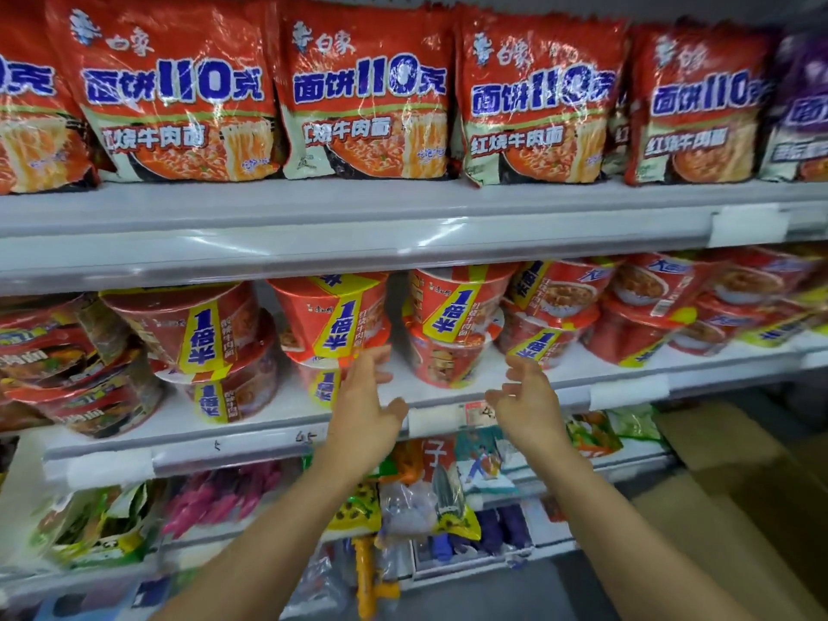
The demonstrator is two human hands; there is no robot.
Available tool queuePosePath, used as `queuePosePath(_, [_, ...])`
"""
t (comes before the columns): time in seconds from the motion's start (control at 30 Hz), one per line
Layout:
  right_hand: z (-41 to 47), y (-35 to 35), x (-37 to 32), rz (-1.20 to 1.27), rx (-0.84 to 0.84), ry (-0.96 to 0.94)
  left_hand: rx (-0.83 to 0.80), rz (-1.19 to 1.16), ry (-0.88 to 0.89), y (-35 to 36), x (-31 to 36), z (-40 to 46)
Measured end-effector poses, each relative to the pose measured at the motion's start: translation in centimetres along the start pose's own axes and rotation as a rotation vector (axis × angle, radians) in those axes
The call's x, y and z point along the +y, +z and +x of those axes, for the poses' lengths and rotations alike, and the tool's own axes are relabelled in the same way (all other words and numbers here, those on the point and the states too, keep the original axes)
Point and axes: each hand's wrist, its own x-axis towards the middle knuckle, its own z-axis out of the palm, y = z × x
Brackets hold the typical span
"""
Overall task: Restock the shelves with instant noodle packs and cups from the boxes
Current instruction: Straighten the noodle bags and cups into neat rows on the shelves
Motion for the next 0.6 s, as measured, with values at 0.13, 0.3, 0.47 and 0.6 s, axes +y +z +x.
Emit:
queuePosePath(0.13, [0.8, -1.7, -0.3, 0.006, 0.026, -0.024, -0.073, -0.052, -0.038, 0.9, 1.2, 1.0])
queuePosePath(0.3, [3.9, -2.6, -2.8, 0.112, -0.037, -0.131, -0.106, -0.122, -0.045, 2.4, 3.4, 3.6])
queuePosePath(0.47, [6.3, -2.9, -3.2, 0.120, -0.226, -0.150, -0.028, -0.189, -0.139, 4.3, 3.9, 6.3])
queuePosePath(0.6, [8.3, -3.4, -2.5, 0.127, -0.310, -0.175, 0.042, -0.311, -0.148, 5.6, 4.6, 6.2])
